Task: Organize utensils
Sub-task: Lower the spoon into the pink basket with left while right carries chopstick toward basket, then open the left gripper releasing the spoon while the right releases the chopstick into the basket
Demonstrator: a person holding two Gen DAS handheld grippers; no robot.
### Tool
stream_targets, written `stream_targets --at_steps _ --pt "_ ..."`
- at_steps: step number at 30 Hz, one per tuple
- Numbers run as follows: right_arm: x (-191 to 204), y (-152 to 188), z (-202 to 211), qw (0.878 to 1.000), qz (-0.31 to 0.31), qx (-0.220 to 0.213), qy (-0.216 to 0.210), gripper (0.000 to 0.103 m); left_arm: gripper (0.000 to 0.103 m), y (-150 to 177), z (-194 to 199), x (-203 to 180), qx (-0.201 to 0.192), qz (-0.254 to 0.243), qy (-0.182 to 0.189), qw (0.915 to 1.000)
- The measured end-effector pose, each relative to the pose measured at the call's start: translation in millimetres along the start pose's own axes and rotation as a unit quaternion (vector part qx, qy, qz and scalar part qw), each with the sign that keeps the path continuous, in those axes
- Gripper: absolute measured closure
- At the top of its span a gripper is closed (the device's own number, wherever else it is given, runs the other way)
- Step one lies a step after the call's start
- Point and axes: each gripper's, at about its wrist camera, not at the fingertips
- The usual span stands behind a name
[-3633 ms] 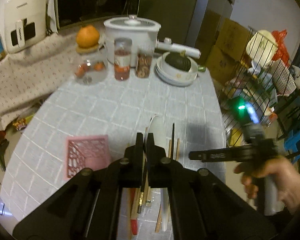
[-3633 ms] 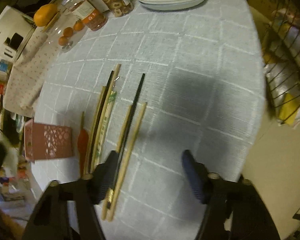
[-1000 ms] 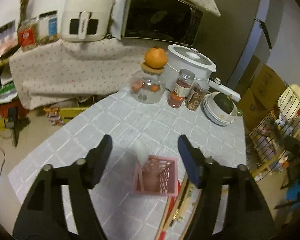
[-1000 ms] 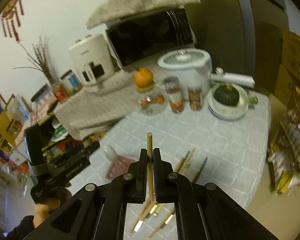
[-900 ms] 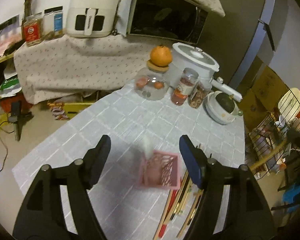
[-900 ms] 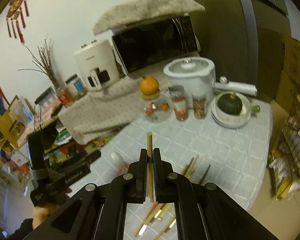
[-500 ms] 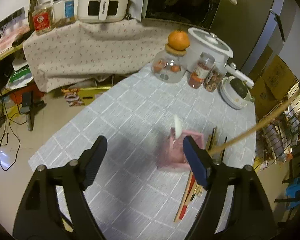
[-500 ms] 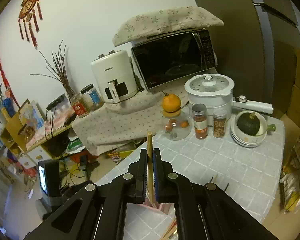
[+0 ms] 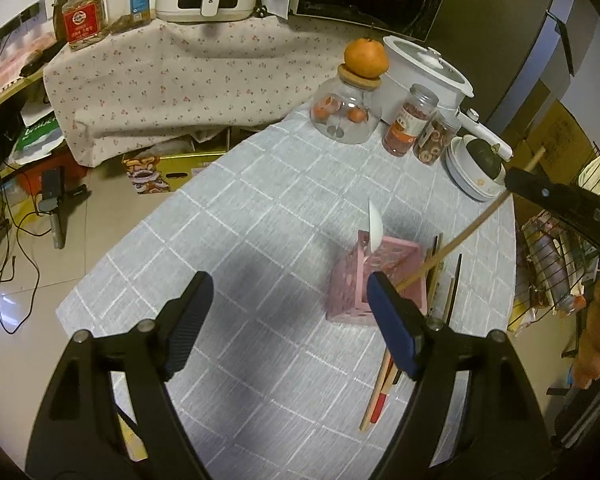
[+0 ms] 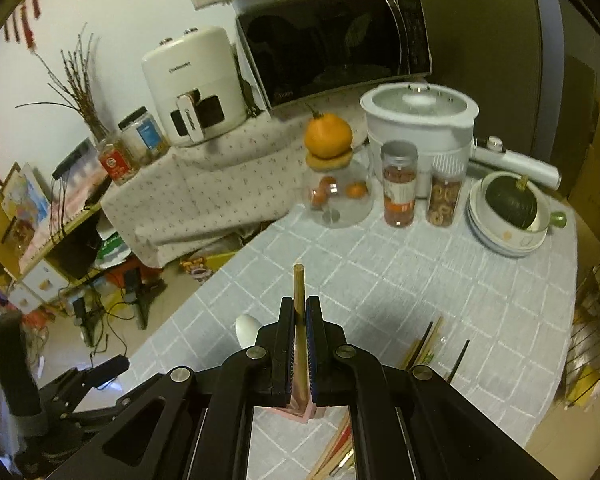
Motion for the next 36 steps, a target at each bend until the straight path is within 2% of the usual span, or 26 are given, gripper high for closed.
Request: stream_targets --at_steps 7,9,13,15,19,22,24,30,36 --pt "-8 0 -6 1.000 -0.017 0.002 -0.013 0.093 0.024 1 -3 -4 0.001 -0.010 0.000 0.9999" --pt "-13 -1 1 1.000 -0.023 -0.006 -0.016 0.081 0.023 3 -3 -7 0.000 -0.014 -0.003 0.9999" --pt "-20 0 16 0.999 -0.024 -0.017 -0.018 0.073 0.021 6 -6 -13 0.006 -0.020 -0.002 0.9998" --pt "-26 2 23 0.999 -0.029 -0.022 -0.016 0.060 0.021 8 -8 -15 0.013 -0.019 0.004 0.9997" --pt "-41 7 36 0.999 -0.036 -0.025 -0.011 0.057 0.021 13 -13 -19 0.030 -0.019 0.016 0.9992" --pt "-56 15 45 0.999 -0.045 -0.023 0.000 0.048 0.021 17 -14 -24 0.034 -0.025 0.016 0.9990" --pt "-68 23 45 0.999 -0.049 -0.012 0.017 0.042 0.021 19 -15 -26 0.034 -0.032 0.014 0.9988" --pt "-103 49 18 0.995 -0.061 0.053 0.065 0.040 0.020 28 -26 -29 0.051 -0.052 0.017 0.9972" --pt "-129 78 -26 0.984 -0.070 0.128 0.101 0.040 0.020 34 -40 -29 0.078 -0.053 0.016 0.9954"
Point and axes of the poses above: each gripper's, at about its wrist camera, not at the fingertips, and z roughly against the way its jaws point, x to its left, y to its underside, and after that the axes turned 5 degrees about z, right-handed
